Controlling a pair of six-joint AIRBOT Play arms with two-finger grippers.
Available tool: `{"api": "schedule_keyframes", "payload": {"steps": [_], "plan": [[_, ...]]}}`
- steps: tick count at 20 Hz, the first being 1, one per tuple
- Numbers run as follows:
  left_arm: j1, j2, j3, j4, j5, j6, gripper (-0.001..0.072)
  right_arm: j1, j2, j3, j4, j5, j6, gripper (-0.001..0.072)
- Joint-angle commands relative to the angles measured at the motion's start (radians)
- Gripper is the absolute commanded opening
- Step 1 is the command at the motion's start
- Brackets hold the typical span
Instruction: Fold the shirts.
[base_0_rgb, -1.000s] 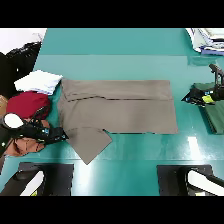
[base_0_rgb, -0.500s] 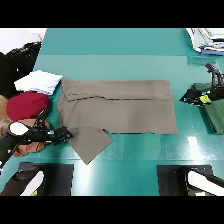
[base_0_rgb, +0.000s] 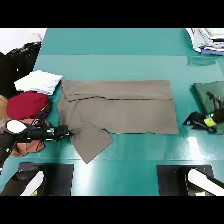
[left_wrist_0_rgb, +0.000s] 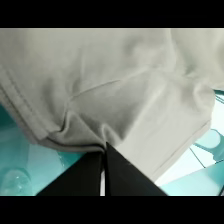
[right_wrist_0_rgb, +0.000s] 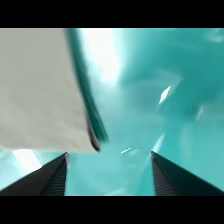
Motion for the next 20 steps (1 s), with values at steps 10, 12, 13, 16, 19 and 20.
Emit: {"api": "schedule_keyframes", "payload": {"steps": [10, 12, 13, 16, 19, 20], "plan": [[0.0, 0.0, 0.005, -0.013, -0.017, 0.017, 0.0025, 0.004, 0.01, -0.231, 0.257, -0.159, -0.094, 0.0209], [0.0, 0.002, 0.008, -0.011, -0.053, 0.02, 0.0024, 0.027, 0.019, -0.231, 0.238, -0.159, -0.095, 0.0014], [0.0, 0.002, 0.021, 0.0, -0.091, 0.032, 0.0024, 0.033, 0.04, -0.23, 0.22, -0.155, -0.097, 0.0014], [0.0, 0.05, 0.087, 0.061, -0.215, 0.027, 0.0023, 0.012, 0.167, -0.228, 0.106, -0.091, -0.093, 0.0013], [0.0, 0.164, 0.131, 0.06, -0.326, -0.055, 0.0024, -0.062, 0.308, -0.213, 0.027, 0.056, -0.092, 0.0013], [0.0, 0.193, 0.148, 0.04, -0.383, -0.091, 0.0025, -0.086, 0.351, -0.197, 0.019, 0.085, -0.089, 0.0012]]}}
